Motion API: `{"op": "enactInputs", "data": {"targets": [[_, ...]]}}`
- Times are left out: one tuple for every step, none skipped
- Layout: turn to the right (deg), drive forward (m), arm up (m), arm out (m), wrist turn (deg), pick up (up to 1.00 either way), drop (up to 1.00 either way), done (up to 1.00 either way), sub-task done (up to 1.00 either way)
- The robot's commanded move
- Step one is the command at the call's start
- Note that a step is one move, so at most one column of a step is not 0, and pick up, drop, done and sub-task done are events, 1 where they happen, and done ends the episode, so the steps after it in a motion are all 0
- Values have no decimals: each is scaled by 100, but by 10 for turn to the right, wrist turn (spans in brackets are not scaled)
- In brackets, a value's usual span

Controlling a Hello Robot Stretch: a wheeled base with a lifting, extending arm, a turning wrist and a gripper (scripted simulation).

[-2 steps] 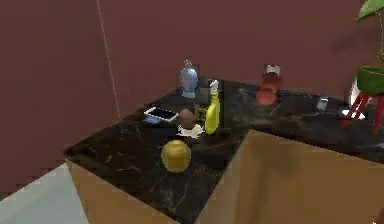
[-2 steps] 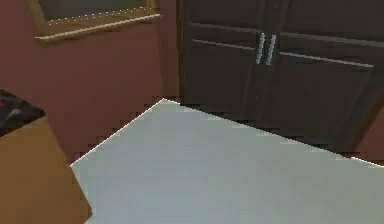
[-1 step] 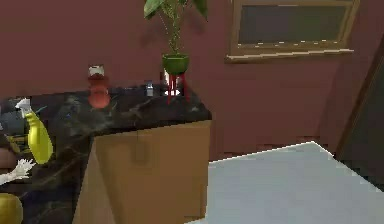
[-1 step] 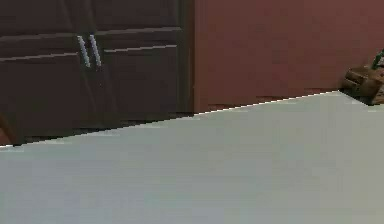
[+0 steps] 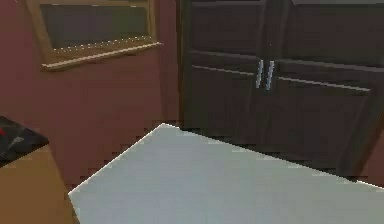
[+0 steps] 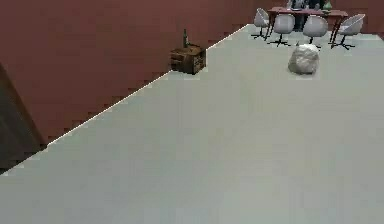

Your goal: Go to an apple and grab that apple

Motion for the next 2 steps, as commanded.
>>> {"op": "enactInputs", "data": {"targets": [[450, 0, 0, 0, 0, 0, 0, 0, 0], [90, 0, 0, 0, 0, 0, 0, 0, 0]]}}
